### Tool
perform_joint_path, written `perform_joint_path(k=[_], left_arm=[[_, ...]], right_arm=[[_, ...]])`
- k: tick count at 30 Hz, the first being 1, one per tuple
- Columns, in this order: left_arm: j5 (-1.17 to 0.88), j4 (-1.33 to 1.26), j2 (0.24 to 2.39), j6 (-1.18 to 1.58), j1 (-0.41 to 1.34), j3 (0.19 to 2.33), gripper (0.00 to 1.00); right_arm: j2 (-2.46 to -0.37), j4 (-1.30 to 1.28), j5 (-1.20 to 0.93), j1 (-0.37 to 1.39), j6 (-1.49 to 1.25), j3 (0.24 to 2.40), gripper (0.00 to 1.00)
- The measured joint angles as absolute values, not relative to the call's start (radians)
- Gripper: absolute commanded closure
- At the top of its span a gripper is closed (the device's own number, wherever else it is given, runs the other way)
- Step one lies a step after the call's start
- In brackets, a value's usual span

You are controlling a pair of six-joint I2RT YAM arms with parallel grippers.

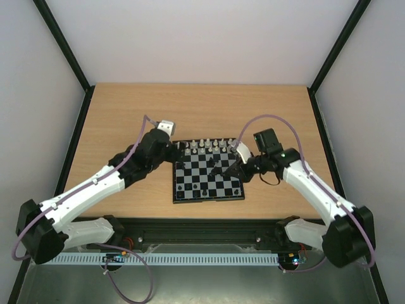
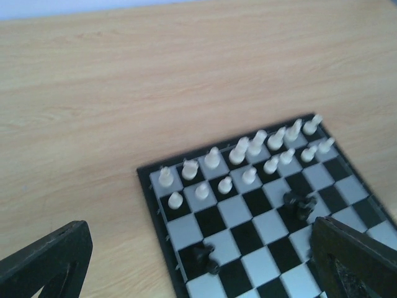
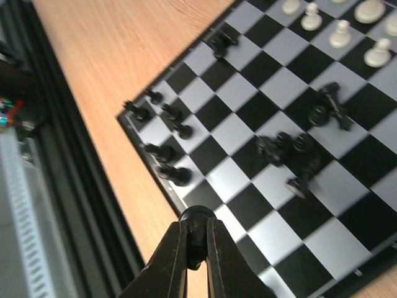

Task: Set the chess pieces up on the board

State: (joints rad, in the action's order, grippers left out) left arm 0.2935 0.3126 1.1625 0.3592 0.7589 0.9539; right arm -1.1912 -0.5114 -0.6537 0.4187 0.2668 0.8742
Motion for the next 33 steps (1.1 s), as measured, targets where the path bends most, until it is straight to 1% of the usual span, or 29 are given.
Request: perform_joint_path(k=[3, 5, 9, 12, 18, 22, 25, 33], left_arm=[[0.287, 0.271, 1.105, 0.335, 0.735, 0.839, 0.01], [0.263, 0.266, 1.082, 0.329, 0.709, 0.802, 0.01], [0.234, 0.244, 1.08, 0.33, 0.665, 0.799, 0.01], [0.237, 0.242, 1.08, 0.331, 0.662, 0.807, 0.01], [0.313, 0.255, 1.115, 0.322, 0.661, 0.854, 0.01], [0.308, 0.253, 1.126, 0.309, 0.642, 0.844, 0.01], [0.297, 0.245, 1.121, 0.297, 0.623, 0.834, 0.01], [0.28, 0.245, 1.116, 0.286, 0.616, 0.829, 0.01]], right_arm=[[-1.097, -0.471, -0.566, 0.419, 0.289, 0.789, 0.99], [-1.055, -0.448, -0.518, 0.419, 0.308, 0.748, 0.99], [-1.019, -0.409, -0.439, 0.434, 0.347, 0.699, 0.99], [-1.011, -0.373, -0.374, 0.476, 0.374, 0.67, 0.99], [-1.023, -0.319, -0.241, 0.642, 0.405, 0.646, 0.99], [-1.06, -0.288, -0.187, 0.739, 0.424, 0.627, 0.99], [-1.087, -0.286, -0.173, 0.766, 0.435, 0.611, 0.99], [-1.125, -0.287, -0.169, 0.768, 0.455, 0.594, 0.99]])
